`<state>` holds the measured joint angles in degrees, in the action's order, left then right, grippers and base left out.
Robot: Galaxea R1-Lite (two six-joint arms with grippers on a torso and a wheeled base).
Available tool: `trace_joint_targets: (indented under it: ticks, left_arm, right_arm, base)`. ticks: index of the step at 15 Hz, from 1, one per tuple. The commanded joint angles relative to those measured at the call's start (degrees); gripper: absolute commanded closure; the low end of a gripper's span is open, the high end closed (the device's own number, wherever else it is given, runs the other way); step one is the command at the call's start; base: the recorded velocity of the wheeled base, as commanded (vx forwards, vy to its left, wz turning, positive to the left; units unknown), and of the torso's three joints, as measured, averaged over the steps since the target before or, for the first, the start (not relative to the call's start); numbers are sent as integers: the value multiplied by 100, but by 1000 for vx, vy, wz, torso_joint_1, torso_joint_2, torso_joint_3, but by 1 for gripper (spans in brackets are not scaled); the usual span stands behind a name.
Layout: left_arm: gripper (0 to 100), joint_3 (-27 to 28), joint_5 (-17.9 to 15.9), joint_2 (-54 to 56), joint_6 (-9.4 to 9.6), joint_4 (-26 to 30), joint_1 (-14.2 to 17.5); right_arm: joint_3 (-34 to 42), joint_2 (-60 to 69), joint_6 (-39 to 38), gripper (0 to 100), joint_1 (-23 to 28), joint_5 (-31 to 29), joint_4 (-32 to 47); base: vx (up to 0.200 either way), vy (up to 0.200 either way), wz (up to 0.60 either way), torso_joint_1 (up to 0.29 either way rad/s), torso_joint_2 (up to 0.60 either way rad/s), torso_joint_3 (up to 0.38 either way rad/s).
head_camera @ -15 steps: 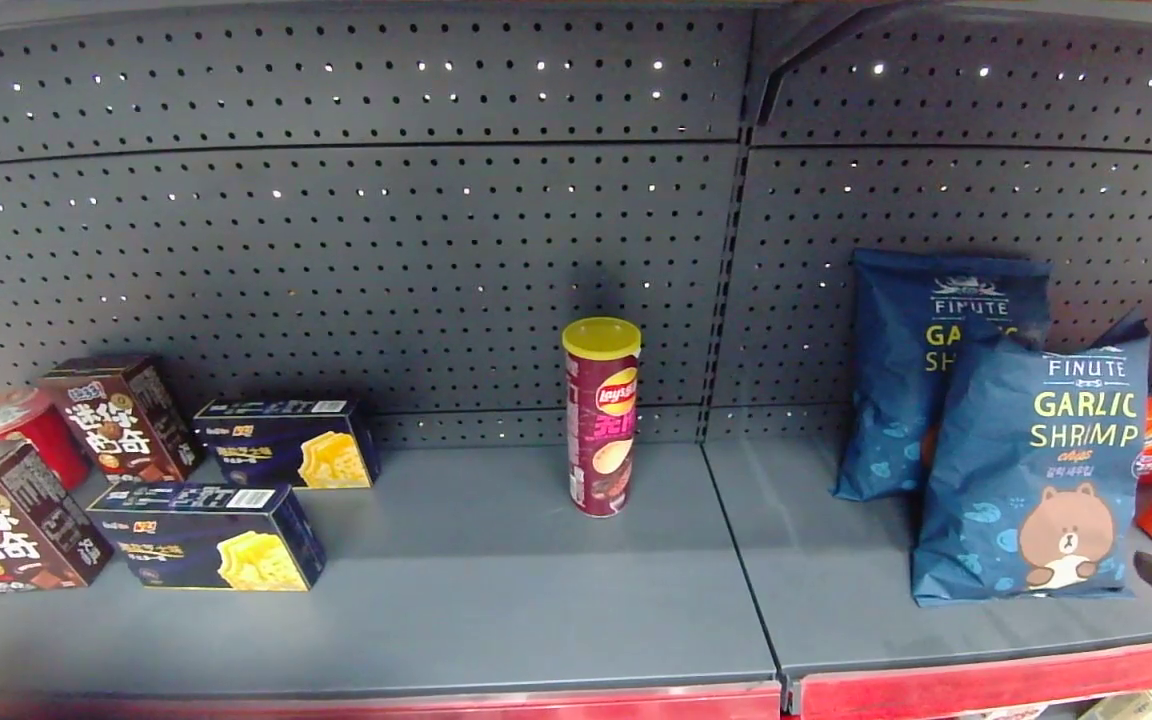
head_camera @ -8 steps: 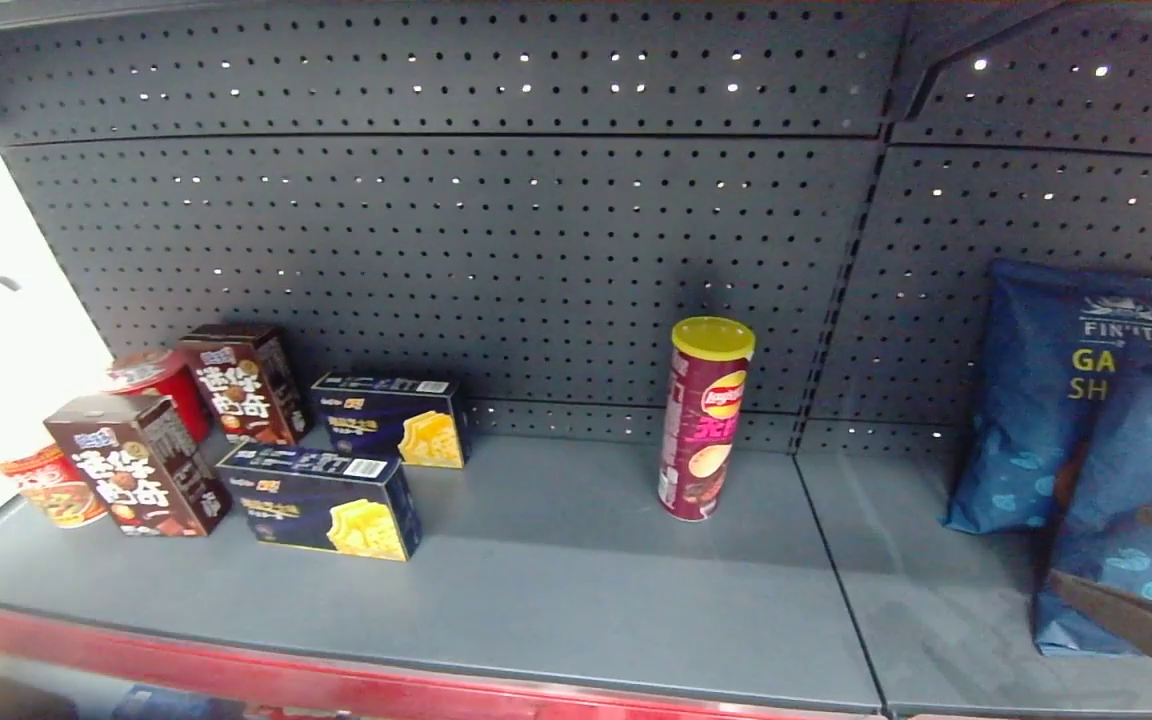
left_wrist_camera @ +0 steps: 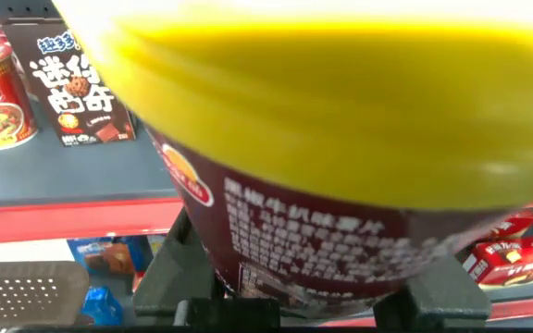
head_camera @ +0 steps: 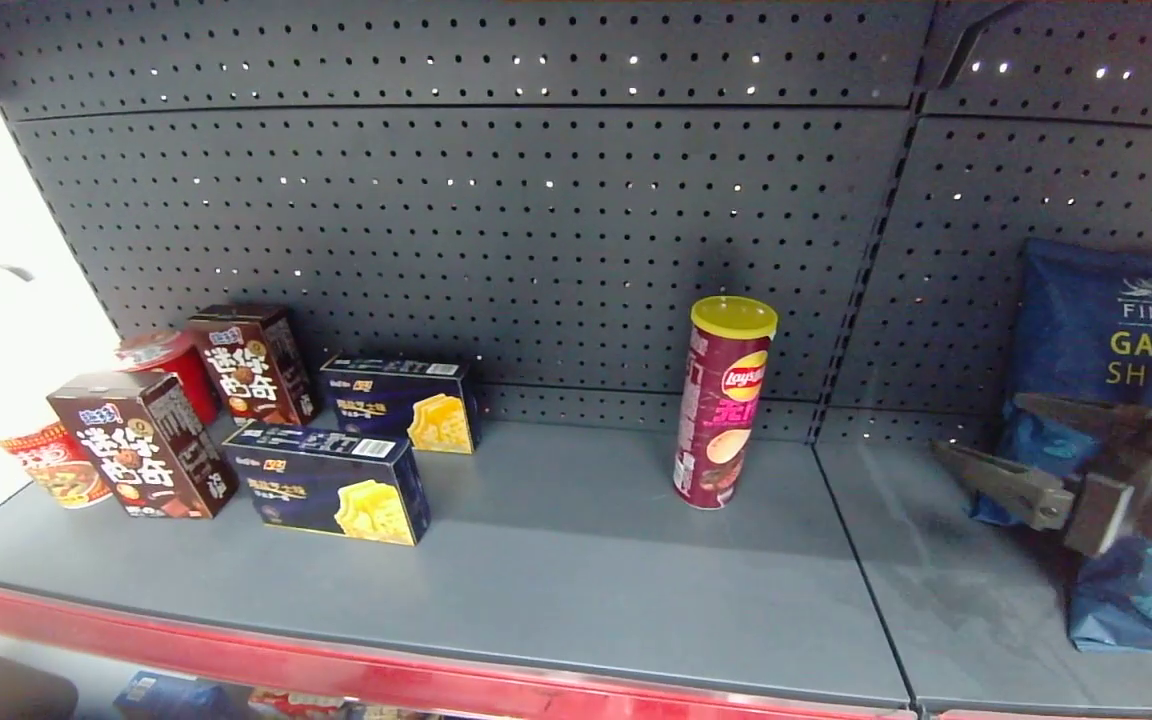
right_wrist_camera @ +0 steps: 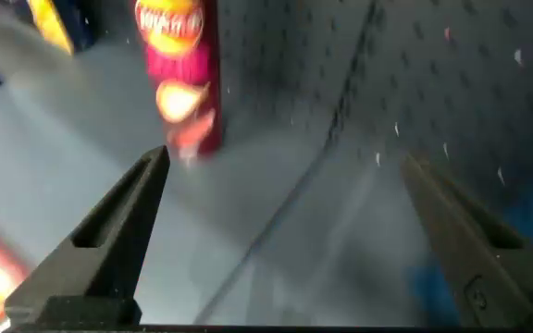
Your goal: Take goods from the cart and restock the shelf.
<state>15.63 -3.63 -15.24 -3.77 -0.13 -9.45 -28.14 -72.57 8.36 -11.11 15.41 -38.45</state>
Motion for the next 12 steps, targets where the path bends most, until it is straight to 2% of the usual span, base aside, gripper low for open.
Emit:
trace_joint_targets:
  ticks: [1,6,8,12]
  left_arm:
    - [100,10,3,170,-10,49,-4]
    - [100,63,3,812,-10,1007,-4]
    - [100,81,3,873,-19,1042,-4]
    - [100,116,3,865,-19,1033,-4]
  right_arm:
    - [-350,-1637,69,0,-217,85,-1042]
    - [-816,-2103,78,0,-779,243,-901]
    - [-1036,-2332,69,0,-885,665,-901]
    - [-1361,-2754,69,0,-893,850,-892]
  base:
    - [0,0,0,0,0,0]
    - [0,0,0,0,0,0]
    - [0,0,0,0,0,0]
    - [0,0,0,0,0,0]
